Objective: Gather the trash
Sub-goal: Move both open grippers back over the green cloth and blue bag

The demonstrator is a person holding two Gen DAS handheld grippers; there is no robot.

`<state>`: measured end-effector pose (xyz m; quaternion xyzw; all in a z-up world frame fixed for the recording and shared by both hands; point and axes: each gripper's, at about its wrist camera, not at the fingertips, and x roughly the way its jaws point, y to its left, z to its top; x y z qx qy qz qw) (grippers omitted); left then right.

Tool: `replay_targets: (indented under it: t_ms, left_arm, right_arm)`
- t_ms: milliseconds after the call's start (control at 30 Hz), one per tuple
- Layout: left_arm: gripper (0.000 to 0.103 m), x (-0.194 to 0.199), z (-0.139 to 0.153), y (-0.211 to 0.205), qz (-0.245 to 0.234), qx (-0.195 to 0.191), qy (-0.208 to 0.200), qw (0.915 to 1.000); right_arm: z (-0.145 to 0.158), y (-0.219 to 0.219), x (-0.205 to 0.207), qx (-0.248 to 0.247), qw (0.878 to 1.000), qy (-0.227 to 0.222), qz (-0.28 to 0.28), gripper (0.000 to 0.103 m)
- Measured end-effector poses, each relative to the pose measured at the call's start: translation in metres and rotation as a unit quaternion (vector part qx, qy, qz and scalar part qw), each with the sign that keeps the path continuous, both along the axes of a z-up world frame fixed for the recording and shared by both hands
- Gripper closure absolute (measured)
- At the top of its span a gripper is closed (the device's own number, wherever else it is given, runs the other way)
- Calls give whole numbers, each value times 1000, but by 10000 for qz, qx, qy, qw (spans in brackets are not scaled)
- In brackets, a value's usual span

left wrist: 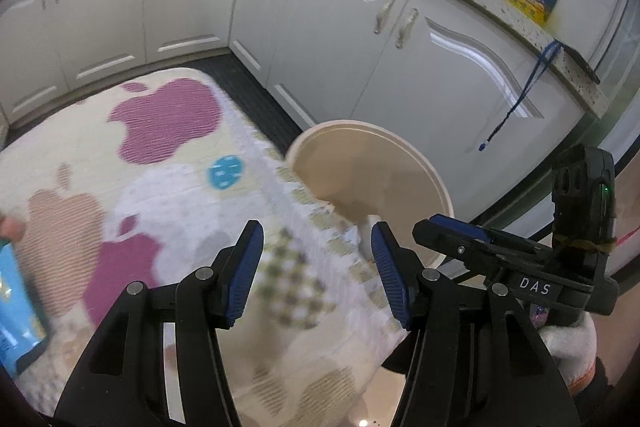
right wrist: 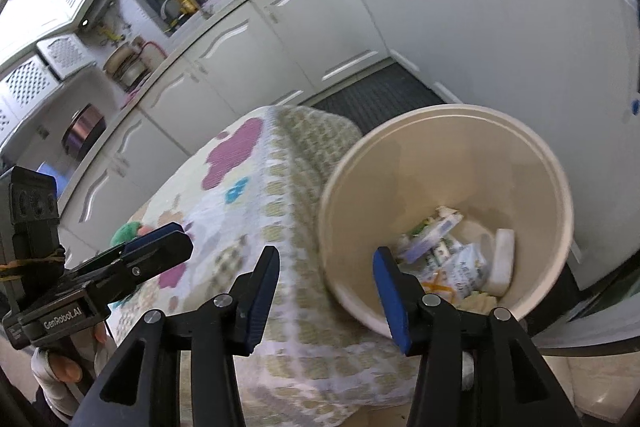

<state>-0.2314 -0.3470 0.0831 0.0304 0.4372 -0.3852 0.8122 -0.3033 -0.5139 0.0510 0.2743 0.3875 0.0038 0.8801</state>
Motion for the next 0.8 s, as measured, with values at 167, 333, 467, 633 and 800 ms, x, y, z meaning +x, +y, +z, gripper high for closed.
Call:
replay_targets:
  t_ms: [167, 333, 467, 633, 800]
  left_arm:
    - [48, 4, 7, 51, 373, 60, -94, 9992]
    - [48, 10, 13, 112, 853, 157, -141, 9961]
    - [48, 10, 17, 169, 1246, 245, -217, 9917]
    - [48, 10, 13, 235, 1806, 324, -150, 9829]
    - [48, 15, -1, 286, 2418, 442, -49, 9693]
  right_arm:
    - [4, 30, 15, 97, 9991, -44, 407, 56]
    - [7, 68, 31, 147, 9960, -93, 879, 56]
    - [10, 101, 45, 199, 9912, -128, 1301, 56]
    - [10, 142, 58, 151, 9842, -110, 1760, 56]
    - [8, 168, 68, 116, 9790, -68, 2035, 56]
